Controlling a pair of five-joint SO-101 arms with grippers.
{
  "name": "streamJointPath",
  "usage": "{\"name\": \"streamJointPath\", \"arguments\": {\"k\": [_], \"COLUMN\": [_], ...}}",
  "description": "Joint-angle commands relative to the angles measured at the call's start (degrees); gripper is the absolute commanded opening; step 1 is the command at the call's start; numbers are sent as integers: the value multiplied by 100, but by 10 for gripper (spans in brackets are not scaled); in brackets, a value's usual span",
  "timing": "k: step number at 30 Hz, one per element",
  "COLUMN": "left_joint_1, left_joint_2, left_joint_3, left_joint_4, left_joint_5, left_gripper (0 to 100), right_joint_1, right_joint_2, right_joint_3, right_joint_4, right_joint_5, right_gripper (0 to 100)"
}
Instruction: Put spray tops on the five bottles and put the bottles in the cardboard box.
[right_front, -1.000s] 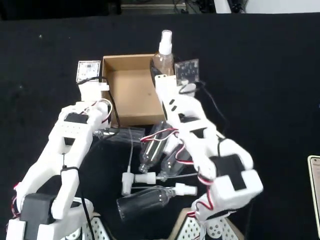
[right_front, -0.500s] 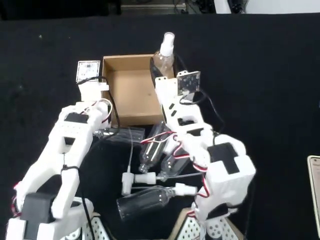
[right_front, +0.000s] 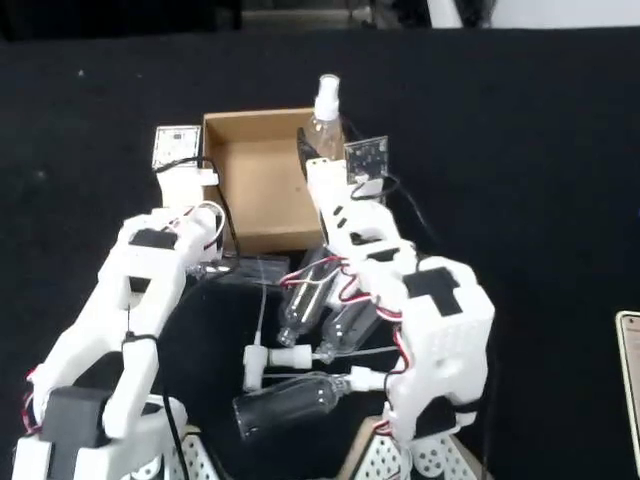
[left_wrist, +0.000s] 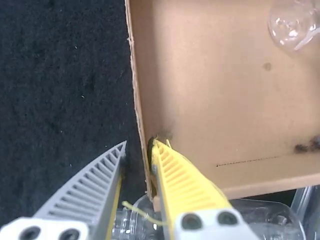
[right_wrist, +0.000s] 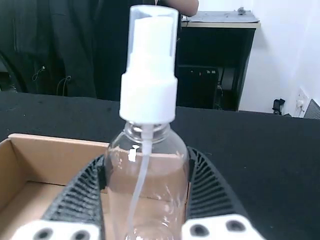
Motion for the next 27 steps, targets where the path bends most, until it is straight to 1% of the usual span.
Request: {"name": "streamJointPath", "arguments": {"k": [1,7,14,27], "left_joint_1": [-66,-66,-66,-66], "left_joint_2": [-273,-273,-273,-264], "left_joint_3": [-57,-57,-66,-75], "left_joint_4": [-97,-97,-97,-97], "left_joint_5": [26,26,26,26], "left_gripper": [73,73,73,73], "right_joint_1": [44,35,35,35], "right_joint_2": [-66,-66,-66,-75], "right_joint_3": [-277,-268,-268,-268], "right_joint_4": [26,26,26,26], "right_joint_5": [53,53,53,53], "right_gripper": [11,15,151,160]}}
